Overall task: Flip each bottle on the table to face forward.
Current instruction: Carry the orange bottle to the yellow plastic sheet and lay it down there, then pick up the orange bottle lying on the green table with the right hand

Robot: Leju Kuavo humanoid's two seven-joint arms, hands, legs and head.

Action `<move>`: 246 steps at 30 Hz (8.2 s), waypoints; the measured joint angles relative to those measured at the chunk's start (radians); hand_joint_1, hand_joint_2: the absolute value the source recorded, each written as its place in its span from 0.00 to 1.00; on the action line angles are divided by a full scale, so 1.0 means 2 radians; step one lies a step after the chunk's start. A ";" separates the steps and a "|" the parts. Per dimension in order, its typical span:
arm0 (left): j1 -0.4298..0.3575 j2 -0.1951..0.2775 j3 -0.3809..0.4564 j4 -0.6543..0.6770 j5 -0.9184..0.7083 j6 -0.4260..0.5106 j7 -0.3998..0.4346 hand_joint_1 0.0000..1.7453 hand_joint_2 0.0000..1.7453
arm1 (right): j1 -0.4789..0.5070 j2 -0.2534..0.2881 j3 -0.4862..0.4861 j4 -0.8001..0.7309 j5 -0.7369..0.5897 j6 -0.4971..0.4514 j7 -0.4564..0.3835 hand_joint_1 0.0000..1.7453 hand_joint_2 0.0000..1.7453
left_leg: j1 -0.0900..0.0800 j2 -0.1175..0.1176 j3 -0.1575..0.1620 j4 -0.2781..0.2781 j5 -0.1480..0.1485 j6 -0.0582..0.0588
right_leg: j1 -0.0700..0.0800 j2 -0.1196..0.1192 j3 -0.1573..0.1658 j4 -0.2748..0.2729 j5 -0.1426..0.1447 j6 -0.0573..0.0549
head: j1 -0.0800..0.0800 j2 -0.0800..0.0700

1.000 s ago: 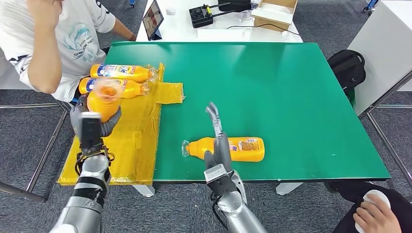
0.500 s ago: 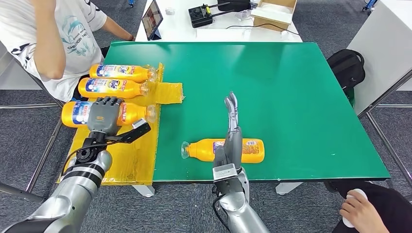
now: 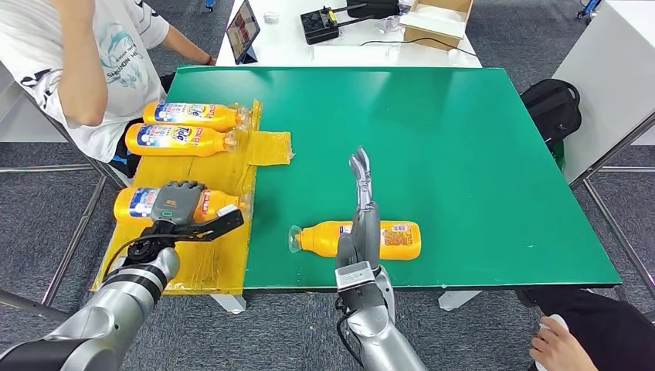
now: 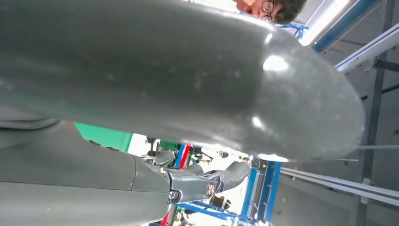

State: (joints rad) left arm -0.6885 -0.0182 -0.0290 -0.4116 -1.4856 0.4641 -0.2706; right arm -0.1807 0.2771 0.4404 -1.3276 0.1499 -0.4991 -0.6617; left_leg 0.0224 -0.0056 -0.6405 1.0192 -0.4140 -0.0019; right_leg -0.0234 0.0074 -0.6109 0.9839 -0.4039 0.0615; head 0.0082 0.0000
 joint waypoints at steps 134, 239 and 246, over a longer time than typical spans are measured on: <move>0.220 -0.085 0.012 -0.305 0.630 0.022 -0.216 0.00 1.00 | -0.140 -0.222 0.013 0.221 0.213 0.276 0.231 0.00 1.00 | 0.000 -0.002 0.001 0.000 0.000 0.000 | 0.000 -0.001 0.002 -0.001 0.000 0.000 | 0.000 0.000; 0.231 -0.112 0.021 -0.273 0.648 -0.056 -0.210 0.00 1.00 | -0.077 -0.199 -0.108 0.149 0.183 0.078 0.127 1.00 1.00 | 0.000 -0.002 0.000 0.000 0.000 0.000 | 0.000 -0.001 0.001 0.000 0.000 0.000 | 0.000 0.000; 0.235 -0.125 0.000 -0.292 0.691 -0.115 -0.181 0.00 1.00 | -0.031 -0.134 -0.169 0.021 0.124 -0.001 0.074 1.00 1.00 | 0.000 -0.002 0.000 0.000 0.000 0.000 | 0.000 -0.001 0.001 -0.001 0.000 0.000 | 0.000 0.000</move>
State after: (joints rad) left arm -0.2190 -0.2673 -0.0296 -0.9951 -0.1034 0.2334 -0.6326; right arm -0.2434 0.0086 0.1026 -1.2849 0.3978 -0.5018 -0.5133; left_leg 0.0215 -0.0104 -0.6412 1.0197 -0.4139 -0.0013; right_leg -0.0239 0.0045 -0.6092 0.9825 -0.4043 0.0622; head 0.0079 0.0000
